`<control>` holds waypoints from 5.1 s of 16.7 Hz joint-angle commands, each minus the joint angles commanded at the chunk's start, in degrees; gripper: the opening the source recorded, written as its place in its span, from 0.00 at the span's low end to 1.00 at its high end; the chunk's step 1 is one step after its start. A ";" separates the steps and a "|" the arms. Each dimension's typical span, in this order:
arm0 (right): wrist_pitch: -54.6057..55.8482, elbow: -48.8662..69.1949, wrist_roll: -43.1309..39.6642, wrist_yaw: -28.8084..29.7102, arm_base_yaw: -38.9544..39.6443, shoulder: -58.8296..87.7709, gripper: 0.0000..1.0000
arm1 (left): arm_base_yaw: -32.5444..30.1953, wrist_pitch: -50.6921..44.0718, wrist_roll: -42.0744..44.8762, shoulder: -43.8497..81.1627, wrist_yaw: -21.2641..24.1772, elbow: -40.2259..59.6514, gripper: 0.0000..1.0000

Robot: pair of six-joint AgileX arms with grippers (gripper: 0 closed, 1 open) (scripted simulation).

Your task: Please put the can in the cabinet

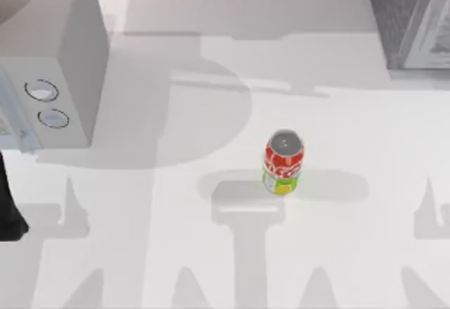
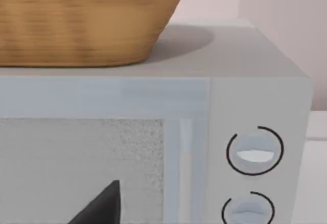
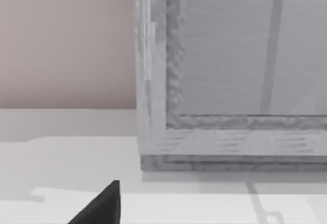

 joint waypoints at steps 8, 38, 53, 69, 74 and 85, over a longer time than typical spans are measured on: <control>8.19 2.74 0.18 5.37 4.67 11.67 1.00 | 0.00 0.00 0.00 0.00 0.00 0.00 1.00; 104.26 36.91 0.49 62.99 60.78 141.54 1.00 | 0.00 0.00 0.00 0.00 0.00 0.00 1.00; 97.74 44.12 0.34 54.41 52.20 142.04 1.00 | 0.00 0.00 0.00 0.00 0.00 0.00 1.00; 97.27 44.44 0.39 53.68 51.47 141.91 0.25 | 0.00 0.00 0.00 0.00 0.00 0.00 1.00; 97.27 44.44 0.39 53.68 51.47 141.91 0.00 | 0.00 0.00 0.00 0.00 0.00 0.00 1.00; 94.45 44.29 0.71 53.42 51.35 138.66 0.00 | 0.00 0.00 0.00 0.00 0.00 0.00 1.00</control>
